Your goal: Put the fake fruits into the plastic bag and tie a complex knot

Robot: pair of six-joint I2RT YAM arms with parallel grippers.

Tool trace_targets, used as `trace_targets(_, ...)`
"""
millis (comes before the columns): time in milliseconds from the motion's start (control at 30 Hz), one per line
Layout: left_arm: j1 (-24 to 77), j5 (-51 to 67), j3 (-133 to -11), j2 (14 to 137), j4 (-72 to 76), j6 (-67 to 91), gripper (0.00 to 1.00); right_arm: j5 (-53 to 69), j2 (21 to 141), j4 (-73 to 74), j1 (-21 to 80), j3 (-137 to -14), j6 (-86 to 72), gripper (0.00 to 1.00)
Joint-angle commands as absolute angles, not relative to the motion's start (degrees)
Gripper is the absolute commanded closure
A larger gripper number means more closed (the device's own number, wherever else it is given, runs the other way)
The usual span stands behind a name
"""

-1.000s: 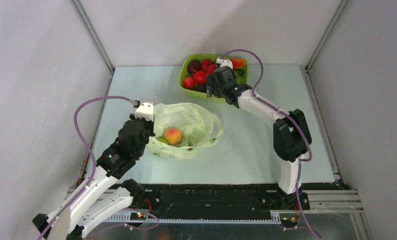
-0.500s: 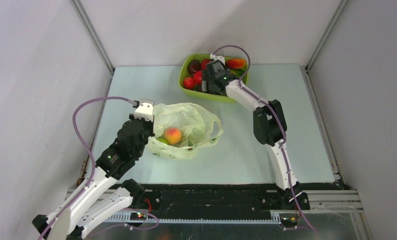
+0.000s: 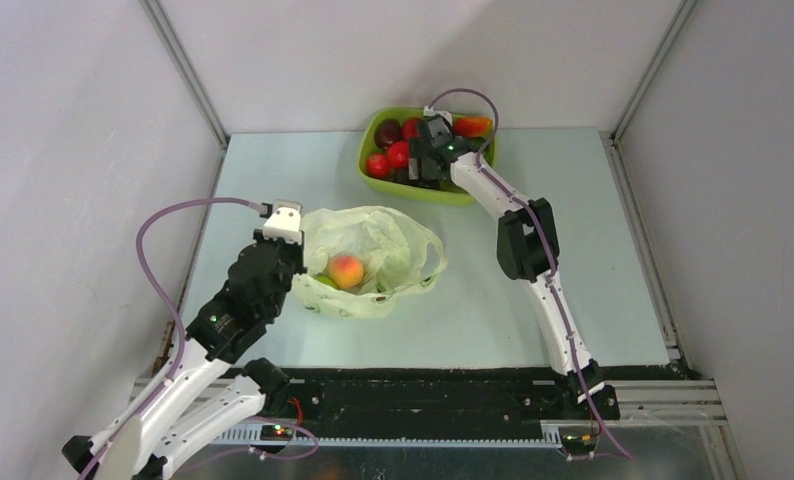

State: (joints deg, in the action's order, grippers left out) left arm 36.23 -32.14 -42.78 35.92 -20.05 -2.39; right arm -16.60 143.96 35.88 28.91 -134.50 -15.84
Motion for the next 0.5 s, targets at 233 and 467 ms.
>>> trace_targets(233, 35.95, -31.54, -45.44, 35.26, -18.77, -1.27, 1.00, -17.03, 145.92, 41.58, 28.22, -136.05, -15.28, 0.12)
trace_targets(467, 35.97, -31.74, -45.42, 35.07, -18.81, -1.32, 1.00, -17.06, 141.48, 37.98, 25.78, -127.39, -15.24, 0.24)
